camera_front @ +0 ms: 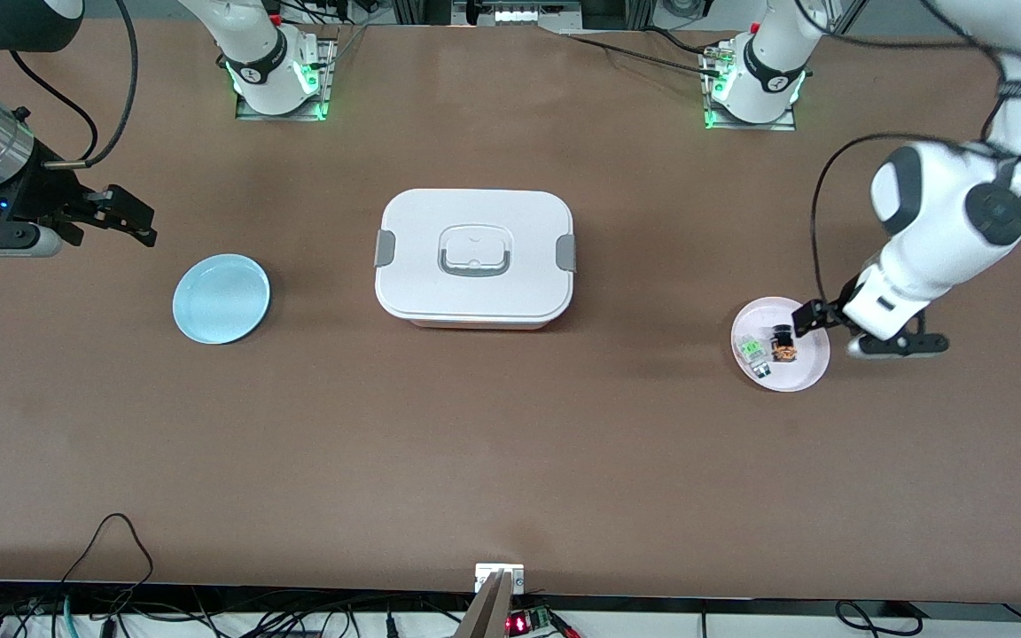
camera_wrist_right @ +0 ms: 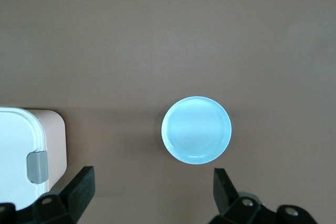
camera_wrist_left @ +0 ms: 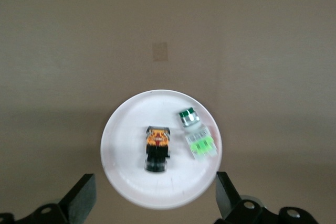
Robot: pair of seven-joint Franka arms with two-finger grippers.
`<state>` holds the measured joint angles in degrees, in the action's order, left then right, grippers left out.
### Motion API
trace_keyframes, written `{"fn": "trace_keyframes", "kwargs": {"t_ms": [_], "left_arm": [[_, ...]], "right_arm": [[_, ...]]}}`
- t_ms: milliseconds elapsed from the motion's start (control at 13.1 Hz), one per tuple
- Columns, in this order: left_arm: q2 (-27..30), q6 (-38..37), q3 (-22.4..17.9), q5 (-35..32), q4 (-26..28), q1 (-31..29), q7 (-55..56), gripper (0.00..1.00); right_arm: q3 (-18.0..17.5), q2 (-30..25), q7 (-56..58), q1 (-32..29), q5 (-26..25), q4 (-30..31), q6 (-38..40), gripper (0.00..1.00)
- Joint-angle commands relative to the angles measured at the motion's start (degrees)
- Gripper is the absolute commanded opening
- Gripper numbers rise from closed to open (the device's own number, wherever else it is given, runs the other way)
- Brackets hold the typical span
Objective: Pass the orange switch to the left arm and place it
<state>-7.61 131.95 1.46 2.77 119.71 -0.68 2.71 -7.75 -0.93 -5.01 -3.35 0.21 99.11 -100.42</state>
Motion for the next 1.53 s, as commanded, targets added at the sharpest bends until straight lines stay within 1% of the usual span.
{"fn": "trace_keyframes", "kwargs": {"t_ms": [0,76,229,306,459,535,764,1070,1299,1452], "left_arm": [[10.05,-12.19,-0.06,-1.27,-2.79,0.5,-0.6,1.0],[11.38,-17.9,-0.06,-1.27,-6.65,0.5,-0.6,1.0],[12.97,-27.49,-0.06,-1.36,-13.77,0.59,-0.69,1.0],[14.02,-30.49,0.03,-1.36,-16.42,0.59,-0.6,1.0],[14.38,-34.29,0.12,-1.45,-19.68,0.68,-2.52,1.0],[14.29,-34.91,0.12,-1.36,-20.04,0.59,-4.19,1.0],[13.76,-35.36,0.12,-1.27,-21.45,0.68,-4.47,1.0],[13.85,-35.53,0.21,-1.27,-21.54,0.77,-4.47,1.0],[13.85,-35.53,0.21,-1.19,-21.54,0.85,-4.38,1.0],[13.94,-36.58,0.21,-1.19,-21.54,0.85,-4.38,1.0]], "right_arm": [[-0.25,-0.82,0.27,-0.51,-0.38,-0.24,0.04,1.0],[-0.6,-0.74,0.35,-1.04,-0.29,-0.58,0.04,1.0],[-1.48,0.49,1.49,-1.57,-0.29,-3.3,0.31,1.0],[-1.57,0.84,1.58,-1.75,-0.21,-4.36,1.09,1.0],[-1.39,1.2,1.41,-1.66,0.23,-6.2,3.2,1.0],[-1.22,1.11,1.15,-1.66,0.67,-6.39,3.9,1.0],[-1.31,1.98,1.67,-1.4,0.58,-9.02,5.67,1.0],[-1.31,2.34,1.76,-1.4,0.15,-9.2,5.5,1.0],[-1.31,2.51,1.06,-1.57,0.76,-9.29,5.06,1.0],[-1.31,2.78,0.97,-1.4,0.24,-9.29,5.05,1.0]]}}
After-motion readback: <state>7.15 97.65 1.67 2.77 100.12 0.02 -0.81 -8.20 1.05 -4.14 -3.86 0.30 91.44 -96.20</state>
